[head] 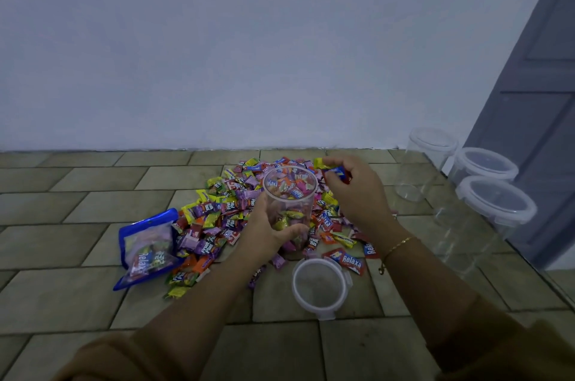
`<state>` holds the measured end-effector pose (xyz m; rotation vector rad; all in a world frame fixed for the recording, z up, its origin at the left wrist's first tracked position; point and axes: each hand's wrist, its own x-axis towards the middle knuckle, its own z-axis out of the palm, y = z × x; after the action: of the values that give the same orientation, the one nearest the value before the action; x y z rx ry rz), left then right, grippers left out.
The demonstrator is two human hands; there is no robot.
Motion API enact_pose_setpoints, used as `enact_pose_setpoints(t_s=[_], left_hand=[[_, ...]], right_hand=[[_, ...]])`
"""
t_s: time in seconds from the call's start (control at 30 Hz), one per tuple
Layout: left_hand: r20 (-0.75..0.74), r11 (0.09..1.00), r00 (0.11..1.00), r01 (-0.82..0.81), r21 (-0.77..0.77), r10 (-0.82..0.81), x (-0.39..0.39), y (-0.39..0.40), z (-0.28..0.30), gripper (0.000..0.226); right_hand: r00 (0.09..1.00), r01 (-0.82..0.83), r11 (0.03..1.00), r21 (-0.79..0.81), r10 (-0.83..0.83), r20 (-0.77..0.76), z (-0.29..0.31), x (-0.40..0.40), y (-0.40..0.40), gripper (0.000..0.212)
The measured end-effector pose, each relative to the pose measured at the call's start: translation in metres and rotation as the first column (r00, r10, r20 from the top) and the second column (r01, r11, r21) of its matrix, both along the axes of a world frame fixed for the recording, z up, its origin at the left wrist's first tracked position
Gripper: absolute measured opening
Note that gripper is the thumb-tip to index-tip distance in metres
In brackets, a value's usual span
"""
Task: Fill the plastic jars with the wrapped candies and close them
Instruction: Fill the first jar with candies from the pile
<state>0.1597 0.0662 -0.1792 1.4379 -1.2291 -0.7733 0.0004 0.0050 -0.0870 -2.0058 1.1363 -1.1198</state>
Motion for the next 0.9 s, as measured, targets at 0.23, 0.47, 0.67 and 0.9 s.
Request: enact_pose_setpoints(t_s=[0.23,0.47,0.67,0.9], left_hand=[[-0.006,1.000,1.000,0.013,0.020,-0.013,-0.001,0.002,0.005,0.074],[0.006,0.999,1.000,0.011,0.045,-0.012,0.002,0.002,0.004,0.086],[-0.020,0.999,1.000,0.019,0.047,-0.018,0.003,0.002,0.003,0.072],[-0.012,0.998,1.000,0.026,0.053,-0.025,0.005,0.002,0.001,0.081]], right_hand=[[0.967,-0.150,0.986,-0.068,0.131,-0.218,0.008,0.011,0.008,0.033],[0.949,-0.205,0.971,-0.119,0.168,-0.268,0.009,0.020,0.012,0.037],[0.936,-0.239,0.963,-0.128,0.193,-0.295,0.007,0.023,0.016,0.038],[0.914,-0.309,0.948,-0.081,0.272,-0.301,-0.004,0.024,0.015,0.038]])
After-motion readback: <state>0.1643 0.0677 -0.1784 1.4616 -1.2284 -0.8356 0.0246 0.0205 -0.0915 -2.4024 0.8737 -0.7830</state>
